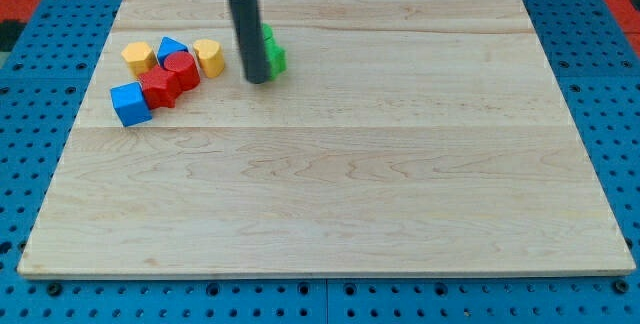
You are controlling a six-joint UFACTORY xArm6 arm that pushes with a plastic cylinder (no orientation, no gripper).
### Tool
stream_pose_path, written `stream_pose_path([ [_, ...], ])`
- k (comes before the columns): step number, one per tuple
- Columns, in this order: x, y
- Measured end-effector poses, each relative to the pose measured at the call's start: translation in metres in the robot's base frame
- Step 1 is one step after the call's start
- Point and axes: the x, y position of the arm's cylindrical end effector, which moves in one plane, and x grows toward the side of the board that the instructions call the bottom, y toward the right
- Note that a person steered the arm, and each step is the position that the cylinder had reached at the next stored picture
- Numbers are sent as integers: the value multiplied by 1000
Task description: Move the yellow heart into the green star
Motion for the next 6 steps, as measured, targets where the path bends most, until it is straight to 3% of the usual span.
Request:
stream_pose_path([
  [1,1,51],
  [2,35,15],
  [3,37,-84],
  [4,7,-106],
  [5,-20,-98],
  [6,-21,-57],
])
